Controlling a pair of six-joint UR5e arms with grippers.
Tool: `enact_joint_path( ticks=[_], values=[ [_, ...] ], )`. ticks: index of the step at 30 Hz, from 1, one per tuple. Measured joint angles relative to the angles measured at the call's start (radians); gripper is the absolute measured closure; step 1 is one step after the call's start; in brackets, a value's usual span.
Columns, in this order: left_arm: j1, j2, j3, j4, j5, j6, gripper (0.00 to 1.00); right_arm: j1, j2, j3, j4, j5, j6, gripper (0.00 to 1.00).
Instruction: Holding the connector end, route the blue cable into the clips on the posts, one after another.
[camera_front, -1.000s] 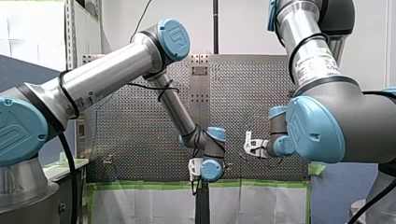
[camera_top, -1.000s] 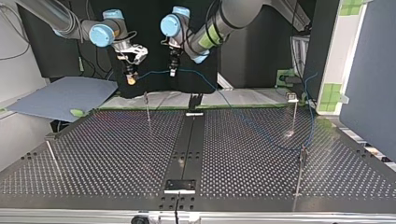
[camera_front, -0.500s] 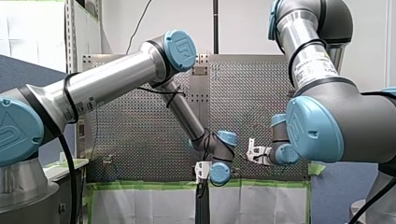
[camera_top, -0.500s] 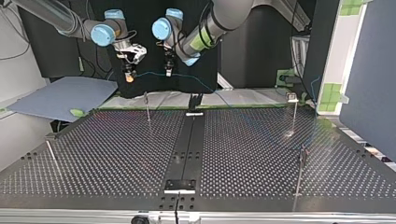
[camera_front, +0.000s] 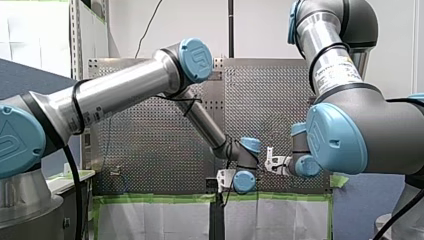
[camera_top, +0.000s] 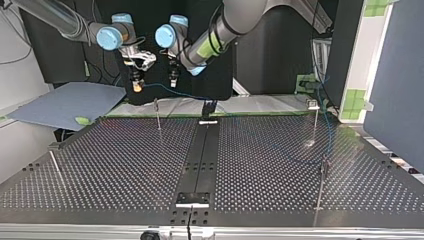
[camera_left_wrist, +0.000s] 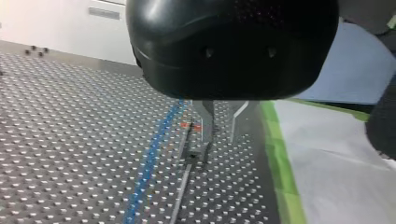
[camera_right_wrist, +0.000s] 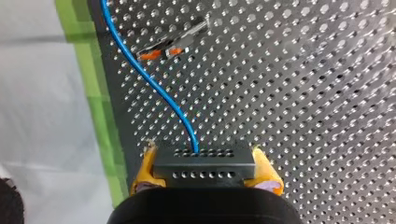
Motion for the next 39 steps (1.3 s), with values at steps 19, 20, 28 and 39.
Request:
enact_joint_path(
  ticks=[19,20,28,39],
  values=[
    [0.013,-0.050,0.173,-0.041,0.038,-0.037,0.80,-0.009,0.046,-0.034,0.003,-0.003,0.008,1.00],
    [0.013,-0.050,0.180,-0.041,0.034,-0.037,0.80,-0.010,0.052,-0.035,0.005,-0.003,0.008,1.00],
    [0.009,-0.049,0.198,-0.065,0.011,-0.013,0.80,-0.019,0.072,-0.049,0.049,-0.005,-0.010,1.00],
    [-0.015,-0.049,0.199,-0.120,-0.014,0.067,0.80,-0.032,0.072,-0.073,0.060,-0.007,-0.014,1.00]
  ],
)
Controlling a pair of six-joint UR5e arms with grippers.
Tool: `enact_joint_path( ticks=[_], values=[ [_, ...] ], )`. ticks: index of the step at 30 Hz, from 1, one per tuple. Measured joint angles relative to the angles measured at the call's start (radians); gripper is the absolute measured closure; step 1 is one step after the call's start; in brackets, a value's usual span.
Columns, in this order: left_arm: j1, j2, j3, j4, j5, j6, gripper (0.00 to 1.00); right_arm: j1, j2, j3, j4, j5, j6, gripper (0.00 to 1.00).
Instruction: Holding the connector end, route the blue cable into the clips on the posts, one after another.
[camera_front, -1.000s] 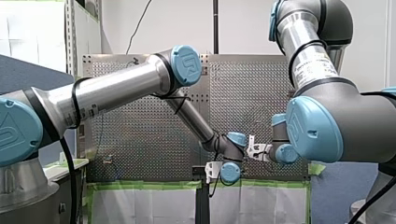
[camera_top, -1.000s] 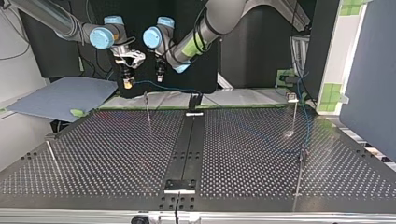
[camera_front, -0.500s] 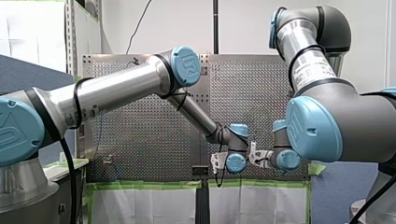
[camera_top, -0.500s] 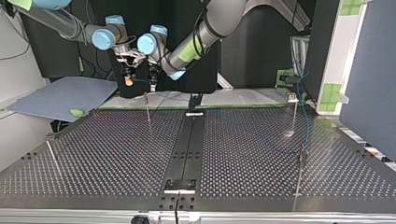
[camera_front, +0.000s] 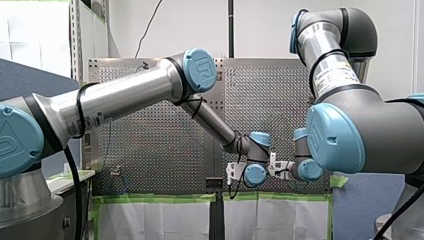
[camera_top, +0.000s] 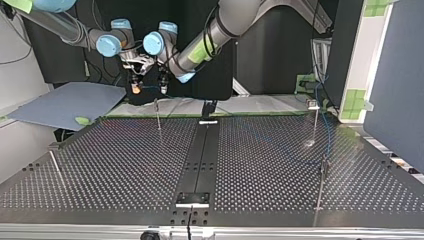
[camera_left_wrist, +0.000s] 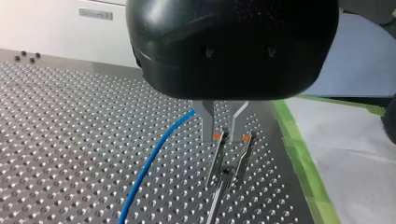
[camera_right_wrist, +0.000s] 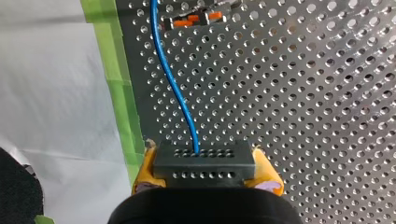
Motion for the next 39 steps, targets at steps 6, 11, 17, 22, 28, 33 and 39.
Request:
enact_joint_path(
  ticks=[6,11,17,22,28,33,39],
  values=[
    [-0.013,0.000,0.000,-0.011,-0.001,0.009,0.80,-0.018,0.000,-0.004,-0.001,0.000,0.001,1.00],
    [-0.021,0.000,0.000,-0.013,-0.001,0.010,0.80,-0.031,0.001,-0.004,-0.007,0.000,0.001,1.00],
    [-0.034,0.000,0.000,-0.014,-0.002,0.009,0.80,-0.037,0.002,-0.007,-0.015,0.001,0.001,1.00],
    [-0.050,0.000,0.000,-0.015,-0.013,0.010,0.80,-0.038,0.004,-0.007,-0.025,0.002,-0.002,1.00],
    [-0.063,-0.001,-0.001,-0.036,-0.065,0.018,0.60,-0.043,0.008,-0.009,-0.030,-0.001,0.006,1.00],
    [-0.055,-0.001,-0.001,-0.077,-0.111,0.012,0.51,-0.060,0.009,-0.021,-0.026,-0.021,0.022,1.00],
    [-0.060,-0.001,-0.001,-0.105,-0.161,0.007,0.45,-0.075,0.010,-0.038,-0.023,-0.052,0.028,1.00]
  ],
)
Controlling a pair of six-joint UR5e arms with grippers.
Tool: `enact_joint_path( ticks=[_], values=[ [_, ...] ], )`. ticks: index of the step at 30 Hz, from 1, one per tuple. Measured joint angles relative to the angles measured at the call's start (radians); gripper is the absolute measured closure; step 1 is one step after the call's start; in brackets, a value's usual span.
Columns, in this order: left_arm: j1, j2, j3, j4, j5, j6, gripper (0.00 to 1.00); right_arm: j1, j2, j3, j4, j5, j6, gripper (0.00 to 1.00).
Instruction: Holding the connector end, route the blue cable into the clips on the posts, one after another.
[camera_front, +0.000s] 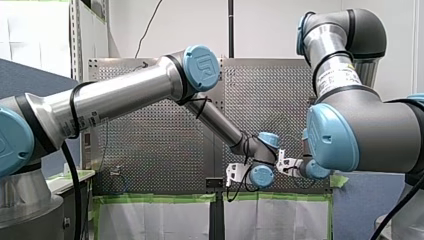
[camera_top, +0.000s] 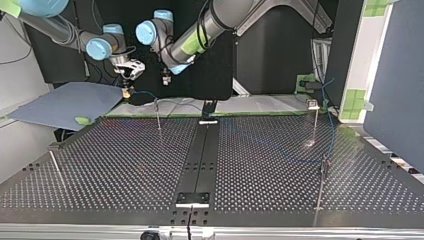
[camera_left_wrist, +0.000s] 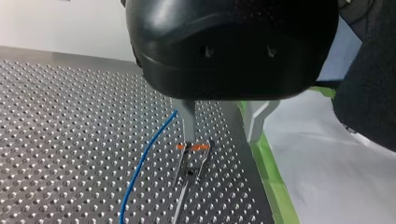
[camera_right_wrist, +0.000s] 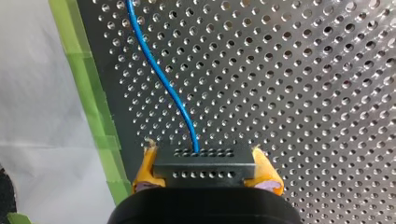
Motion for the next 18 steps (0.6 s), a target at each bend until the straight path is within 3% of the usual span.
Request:
enact_joint_path(
  ticks=[8,18],
  values=[
    [-0.001,0.000,0.000,0.057,-0.051,-0.003,0.45,-0.002,0.003,-0.003,0.002,-0.019,-0.013,1.00],
    [-0.005,0.001,0.000,0.155,-0.007,0.016,0.45,-0.005,0.005,-0.005,0.000,-0.022,-0.023,1.00]
  ],
)
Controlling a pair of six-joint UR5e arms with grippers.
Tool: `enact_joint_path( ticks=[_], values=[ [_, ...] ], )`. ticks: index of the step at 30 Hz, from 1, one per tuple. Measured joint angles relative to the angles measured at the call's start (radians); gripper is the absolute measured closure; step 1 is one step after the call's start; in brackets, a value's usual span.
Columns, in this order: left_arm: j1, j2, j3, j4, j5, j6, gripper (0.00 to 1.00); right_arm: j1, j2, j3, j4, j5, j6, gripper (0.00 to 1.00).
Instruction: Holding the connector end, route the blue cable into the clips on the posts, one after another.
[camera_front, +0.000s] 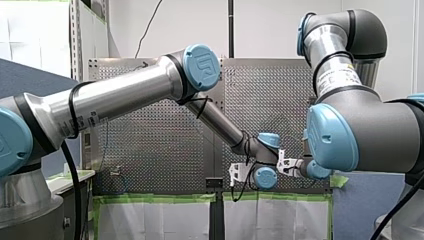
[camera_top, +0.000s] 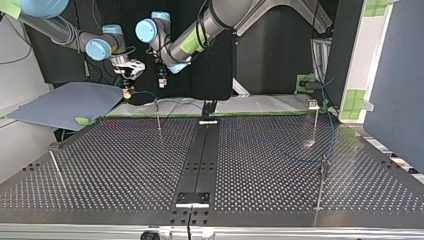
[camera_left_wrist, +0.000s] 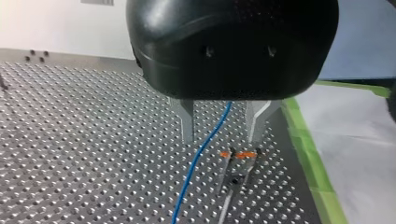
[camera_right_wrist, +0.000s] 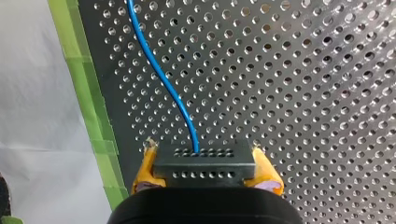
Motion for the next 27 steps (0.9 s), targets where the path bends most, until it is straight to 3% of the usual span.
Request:
enact_joint_path(
  ticks=[8,15,21,27],
  values=[
    [0.014,0.001,0.000,0.068,0.008,0.005,0.45,0.003,0.002,0.000,0.002,0.000,-0.016,1.00],
    [0.041,0.001,0.000,0.122,0.046,0.049,0.45,0.007,0.002,0.000,0.006,-0.009,-0.018,1.00],
    [0.071,0.000,0.000,0.132,0.080,0.087,0.45,0.008,0.002,0.000,0.013,-0.013,-0.019,1.00],
    [0.107,0.000,0.000,0.106,0.123,0.095,0.45,0.009,0.002,0.000,0.013,-0.014,-0.019,1.00]
  ],
)
